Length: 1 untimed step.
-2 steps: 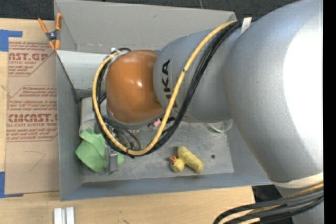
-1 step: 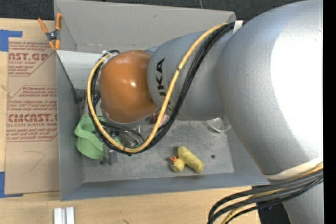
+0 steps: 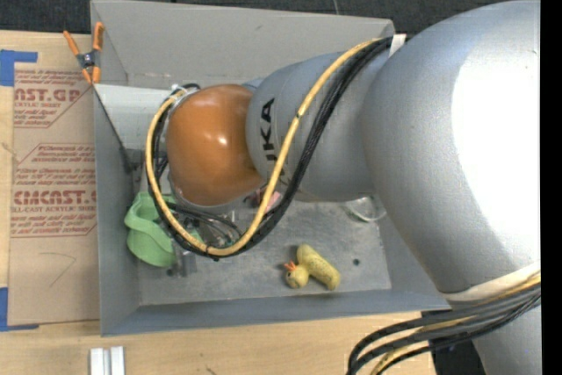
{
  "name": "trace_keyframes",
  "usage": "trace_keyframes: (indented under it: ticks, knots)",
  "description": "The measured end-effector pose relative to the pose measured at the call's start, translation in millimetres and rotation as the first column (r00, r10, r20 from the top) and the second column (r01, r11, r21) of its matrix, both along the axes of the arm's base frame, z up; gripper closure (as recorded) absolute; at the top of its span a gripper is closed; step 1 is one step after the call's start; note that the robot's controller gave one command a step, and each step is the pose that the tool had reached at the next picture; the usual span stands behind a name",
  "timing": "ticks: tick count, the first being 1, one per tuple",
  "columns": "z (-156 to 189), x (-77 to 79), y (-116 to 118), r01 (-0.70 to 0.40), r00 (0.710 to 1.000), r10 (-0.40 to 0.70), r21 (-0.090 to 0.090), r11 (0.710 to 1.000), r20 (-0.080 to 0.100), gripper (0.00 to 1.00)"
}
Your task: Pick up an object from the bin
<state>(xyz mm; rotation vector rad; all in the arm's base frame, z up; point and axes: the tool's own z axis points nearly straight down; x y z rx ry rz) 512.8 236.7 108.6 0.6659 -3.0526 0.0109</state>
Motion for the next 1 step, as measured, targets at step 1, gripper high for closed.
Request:
trace_keyframes:
  ticks: [1]
  knots:
    - [43.0,2.5,-5.0,-0.004,1.000,0.004,0.002,1.000,0.001,1.00]
